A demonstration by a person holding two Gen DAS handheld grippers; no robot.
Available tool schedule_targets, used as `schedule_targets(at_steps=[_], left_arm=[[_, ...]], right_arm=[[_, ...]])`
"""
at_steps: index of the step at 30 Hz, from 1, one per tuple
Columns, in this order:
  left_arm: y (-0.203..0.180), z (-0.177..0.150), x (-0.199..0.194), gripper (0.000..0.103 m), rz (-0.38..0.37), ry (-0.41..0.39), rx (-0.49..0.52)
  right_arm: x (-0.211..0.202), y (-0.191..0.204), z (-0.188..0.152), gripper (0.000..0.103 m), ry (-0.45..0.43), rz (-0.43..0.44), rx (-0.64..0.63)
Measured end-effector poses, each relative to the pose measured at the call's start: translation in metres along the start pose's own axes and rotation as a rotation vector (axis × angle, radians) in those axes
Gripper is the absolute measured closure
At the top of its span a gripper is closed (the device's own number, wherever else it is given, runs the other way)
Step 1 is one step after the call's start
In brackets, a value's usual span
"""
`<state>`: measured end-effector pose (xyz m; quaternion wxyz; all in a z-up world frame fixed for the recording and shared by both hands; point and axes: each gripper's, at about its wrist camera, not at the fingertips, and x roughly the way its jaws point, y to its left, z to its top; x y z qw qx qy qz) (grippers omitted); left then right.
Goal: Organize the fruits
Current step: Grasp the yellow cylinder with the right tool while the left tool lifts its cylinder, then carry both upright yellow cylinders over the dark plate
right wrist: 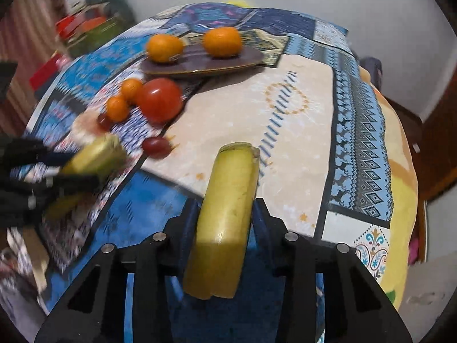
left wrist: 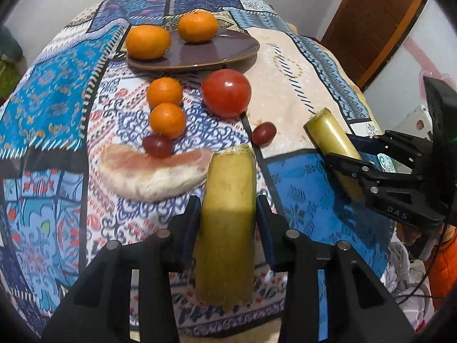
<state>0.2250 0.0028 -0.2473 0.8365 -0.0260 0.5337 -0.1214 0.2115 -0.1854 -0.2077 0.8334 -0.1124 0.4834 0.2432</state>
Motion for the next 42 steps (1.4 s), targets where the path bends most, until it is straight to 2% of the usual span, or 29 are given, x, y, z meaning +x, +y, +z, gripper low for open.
schedule_targets(at_steps=[3,9,14,18,26,34,42], left_arm=[[-0.002,-0.005,0.001,0.064,0.014,0.01,0.019],[-0.001,0.001,0.004,0.064,-0.004,0.014,-0.01],[-0.005,0.006,-0.008,0.065,0.003,-0.038,-0.001],[-0.008,0.018,-0.035,0.065,0.01,-0.121,0.014],[-0.007,0.049,-0.078,0.065,0.025,-0.264,0.016],[-0.002,0.084,-0.093,0.065,0.042,-0.342,0.013],[0.009,0.108,-0.085,0.065,0.045,-0.358,0.004]], right_arm=[[-0.002,-0.003,-0.005,0.067,0.011,0.007,0.003],[0.009,-0.013,0.003,0.067,0.041,0.027,0.089],[0.009,-0.011,0.004,0.068,0.021,0.027,0.107],[-0.005,-0.012,0.01,0.069,-0.028,0.023,0.116],[-0.04,-0.019,0.041,0.07,-0.18,0.026,0.136],[-0.056,-0.015,0.082,0.07,-0.284,0.023,0.122],[-0.05,-0.008,0.111,0.07,-0.329,0.037,0.086]])
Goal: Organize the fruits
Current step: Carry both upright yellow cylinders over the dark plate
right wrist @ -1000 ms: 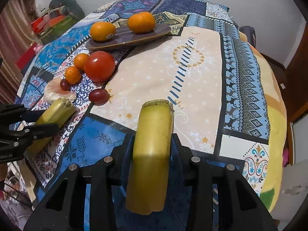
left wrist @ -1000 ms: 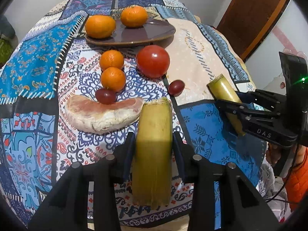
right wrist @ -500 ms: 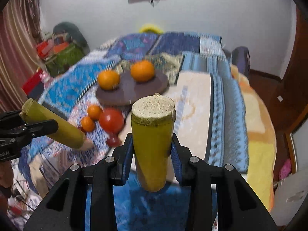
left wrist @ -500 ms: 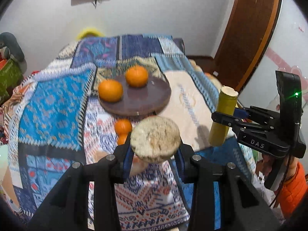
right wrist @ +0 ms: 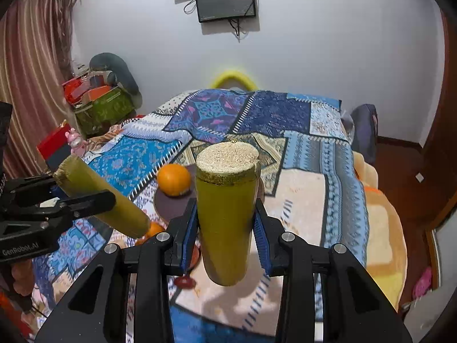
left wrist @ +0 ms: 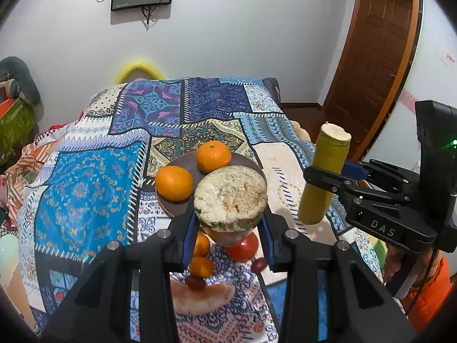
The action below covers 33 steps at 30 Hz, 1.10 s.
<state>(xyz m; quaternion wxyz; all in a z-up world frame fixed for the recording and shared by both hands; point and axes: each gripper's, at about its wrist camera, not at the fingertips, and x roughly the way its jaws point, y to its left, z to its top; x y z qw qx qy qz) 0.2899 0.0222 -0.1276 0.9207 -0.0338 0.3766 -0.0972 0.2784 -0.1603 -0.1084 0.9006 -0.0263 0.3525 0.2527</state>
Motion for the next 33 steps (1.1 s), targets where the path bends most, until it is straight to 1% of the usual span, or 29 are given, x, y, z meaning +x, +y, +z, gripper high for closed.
schedule_targets(at_steps=[6,14,21,25,27,33], left_arm=[[0.013,0.005,0.023,0.065,-0.001,0.025,-0.016],[0.025,0.006,0.065,0.065,-0.028,0.104,-0.041],[0.023,0.02,0.092,0.065,-0.027,0.118,-0.025],[0.027,0.025,0.11,0.065,-0.027,0.134,-0.045],[0.029,0.028,0.12,0.065,-0.033,0.144,-0.054],[0.034,0.038,0.143,0.065,-0.011,0.164,-0.056]], right_arm=[[0.023,0.0,0.008,0.07,0.012,0.024,-0.002],[0.057,-0.004,0.011,0.07,0.046,0.05,0.027],[0.086,-0.009,0.015,0.07,0.08,0.067,0.055],[0.097,-0.015,0.018,0.07,0.089,0.057,0.058],[0.101,-0.02,0.017,0.07,0.092,0.071,0.073],[0.113,-0.025,0.02,0.07,0.106,0.073,0.093]])
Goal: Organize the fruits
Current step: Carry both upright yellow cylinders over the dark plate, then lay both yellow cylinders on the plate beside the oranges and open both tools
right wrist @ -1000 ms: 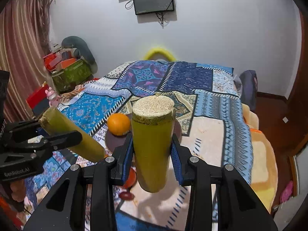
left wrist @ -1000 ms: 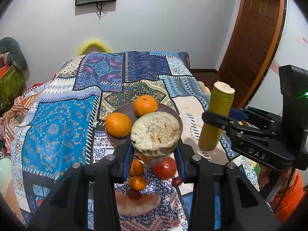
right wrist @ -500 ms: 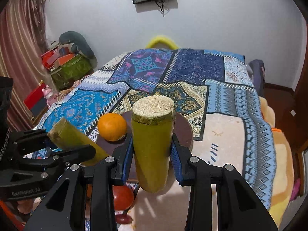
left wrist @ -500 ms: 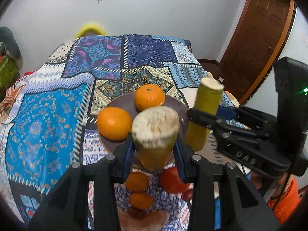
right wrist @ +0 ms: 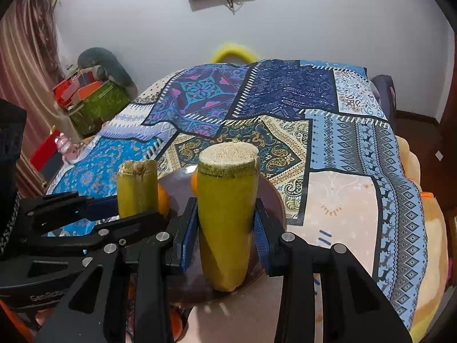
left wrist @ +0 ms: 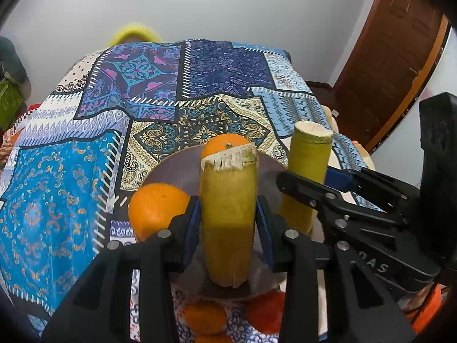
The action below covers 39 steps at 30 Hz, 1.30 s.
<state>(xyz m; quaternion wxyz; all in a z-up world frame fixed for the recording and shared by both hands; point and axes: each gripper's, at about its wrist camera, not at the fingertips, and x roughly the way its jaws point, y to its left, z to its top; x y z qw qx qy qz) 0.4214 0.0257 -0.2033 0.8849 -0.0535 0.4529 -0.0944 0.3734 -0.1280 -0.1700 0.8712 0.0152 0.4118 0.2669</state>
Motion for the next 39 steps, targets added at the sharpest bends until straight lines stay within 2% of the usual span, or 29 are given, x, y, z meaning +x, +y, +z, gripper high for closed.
schedule_targets(at_steps=[4,8,12,18,22,25,34,39], left_arm=[[0.005,0.002,0.007,0.065,-0.003,0.003,-0.019],[0.008,0.002,0.01,0.065,0.025,-0.005,-0.028],[0.008,0.001,0.006,0.065,0.025,-0.016,-0.015],[0.004,-0.003,-0.006,0.065,0.041,-0.031,-0.001],[0.001,-0.007,-0.021,0.065,0.052,-0.05,0.008],[0.0,-0.011,-0.035,0.065,0.06,-0.069,0.011],[-0.003,-0.026,-0.078,0.065,0.094,-0.11,0.021],[-0.004,-0.042,-0.099,0.058,0.112,-0.119,0.021]], right_arm=[[0.006,-0.006,0.002,0.069,0.012,0.016,0.016],[0.011,-0.004,0.003,0.068,0.024,0.002,-0.004],[0.014,-0.006,0.001,0.064,0.026,-0.033,-0.019],[0.009,-0.015,0.001,0.063,0.029,-0.014,0.013],[0.004,-0.01,0.0,0.062,0.039,-0.034,-0.018],[0.002,-0.004,-0.002,0.057,0.056,-0.043,-0.048],[-0.028,0.013,-0.012,0.057,0.038,-0.037,-0.09],[-0.055,0.021,-0.02,0.056,0.01,-0.066,-0.109]])
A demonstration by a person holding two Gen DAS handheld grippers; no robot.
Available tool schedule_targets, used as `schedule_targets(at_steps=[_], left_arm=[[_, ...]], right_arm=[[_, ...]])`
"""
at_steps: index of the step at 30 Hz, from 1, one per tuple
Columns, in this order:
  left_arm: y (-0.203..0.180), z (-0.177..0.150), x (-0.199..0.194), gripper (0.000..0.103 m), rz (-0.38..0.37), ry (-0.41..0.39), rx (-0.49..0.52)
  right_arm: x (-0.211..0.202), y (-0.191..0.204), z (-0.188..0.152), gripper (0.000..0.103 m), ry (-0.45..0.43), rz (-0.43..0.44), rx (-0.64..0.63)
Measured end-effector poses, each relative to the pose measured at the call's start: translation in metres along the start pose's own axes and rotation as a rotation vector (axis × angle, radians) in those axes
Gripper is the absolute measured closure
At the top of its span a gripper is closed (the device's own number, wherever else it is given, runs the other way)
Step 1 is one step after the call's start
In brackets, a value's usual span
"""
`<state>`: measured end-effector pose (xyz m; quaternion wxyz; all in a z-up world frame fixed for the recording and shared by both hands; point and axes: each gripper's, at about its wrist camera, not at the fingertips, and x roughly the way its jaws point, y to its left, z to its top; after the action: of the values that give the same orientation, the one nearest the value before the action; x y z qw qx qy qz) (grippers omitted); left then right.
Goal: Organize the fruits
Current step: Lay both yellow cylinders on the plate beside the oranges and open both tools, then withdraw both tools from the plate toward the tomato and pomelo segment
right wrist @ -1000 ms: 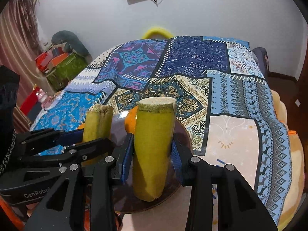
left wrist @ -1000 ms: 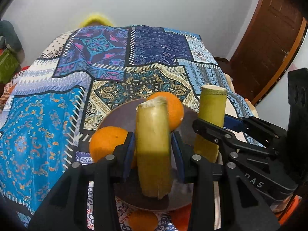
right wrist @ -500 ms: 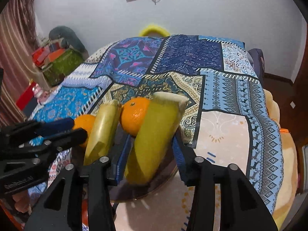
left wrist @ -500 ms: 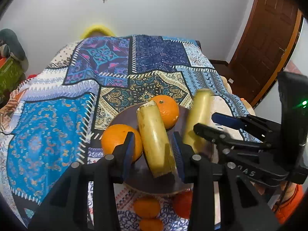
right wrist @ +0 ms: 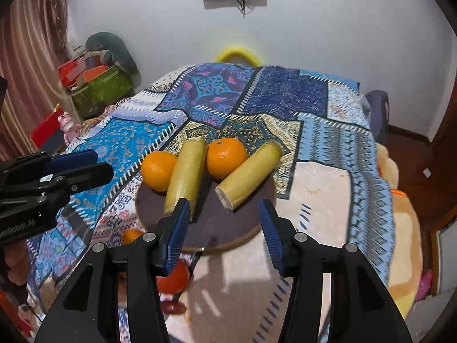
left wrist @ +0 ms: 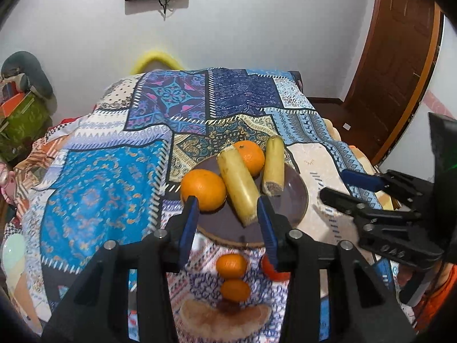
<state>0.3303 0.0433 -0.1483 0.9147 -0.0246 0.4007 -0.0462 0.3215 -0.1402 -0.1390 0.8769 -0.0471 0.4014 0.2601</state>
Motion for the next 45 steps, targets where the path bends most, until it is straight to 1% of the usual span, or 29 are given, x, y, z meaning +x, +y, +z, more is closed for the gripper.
schedule_targets(at_steps=[3,5,8,10,13,14,16,18,20,25,27,32,34,36,38,41,45], left_arm=[[0.002,-0.01,-0.013,0.052,0.018,0.0,0.0],[0.004,-0.016,-0.019,0.051,0.025,0.001,0.001],[0.006,-0.026,-0.027,0.048,0.03,0.007,0.001],[0.008,-0.033,-0.03,0.047,0.038,0.014,0.007],[0.011,-0.045,-0.031,0.047,0.036,0.033,0.008],[0.012,-0.049,-0.031,0.047,0.034,0.042,0.009],[0.013,-0.057,-0.028,0.046,0.032,0.065,0.015],[0.016,-0.066,-0.023,0.043,0.037,0.088,0.022],[0.019,-0.077,-0.017,0.041,0.037,0.116,0.018],[0.02,-0.107,0.001,0.039,0.012,0.208,0.011],[0.015,-0.117,0.007,0.032,0.006,0.236,0.028],[0.003,-0.137,0.021,0.019,-0.017,0.278,0.043],[0.0,-0.14,0.026,0.018,-0.008,0.284,0.052],[-0.002,-0.141,0.029,0.016,0.016,0.27,0.065],[0.0,-0.139,0.03,0.016,0.027,0.255,0.058],[0.01,-0.138,0.029,0.014,-0.006,0.259,0.02],[0.029,-0.139,0.023,0.014,0.014,0.252,0.004]], right_arm=[[-0.015,0.003,-0.006,0.056,-0.008,0.001,0.006],[-0.024,0.006,-0.01,0.056,-0.013,-0.006,0.004],[-0.033,0.01,-0.017,0.05,-0.018,-0.006,0.008],[-0.037,0.014,-0.023,0.046,-0.02,-0.008,0.01],[-0.036,0.018,-0.03,0.046,-0.008,-0.001,0.012],[-0.034,0.02,-0.033,0.046,0.003,0.005,0.013],[-0.028,0.023,-0.038,0.042,0.023,0.012,0.013],[-0.023,0.026,-0.041,0.041,0.037,0.019,0.016],[-0.015,0.03,-0.046,0.04,0.057,0.035,0.022],[0.0,0.037,-0.056,0.04,0.095,0.056,0.016],[0.006,0.039,-0.059,0.04,0.113,0.063,0.015],[0.019,0.041,-0.067,0.04,0.147,0.079,0.019],[0.025,0.042,-0.068,0.04,0.161,0.085,0.017],[0.03,0.044,-0.069,0.04,0.171,0.085,0.011],[0.036,0.046,-0.07,0.04,0.179,0.083,0.001],[0.046,0.049,-0.07,0.041,0.191,0.072,-0.013],[0.053,0.051,-0.069,0.041,0.193,0.076,-0.018]])
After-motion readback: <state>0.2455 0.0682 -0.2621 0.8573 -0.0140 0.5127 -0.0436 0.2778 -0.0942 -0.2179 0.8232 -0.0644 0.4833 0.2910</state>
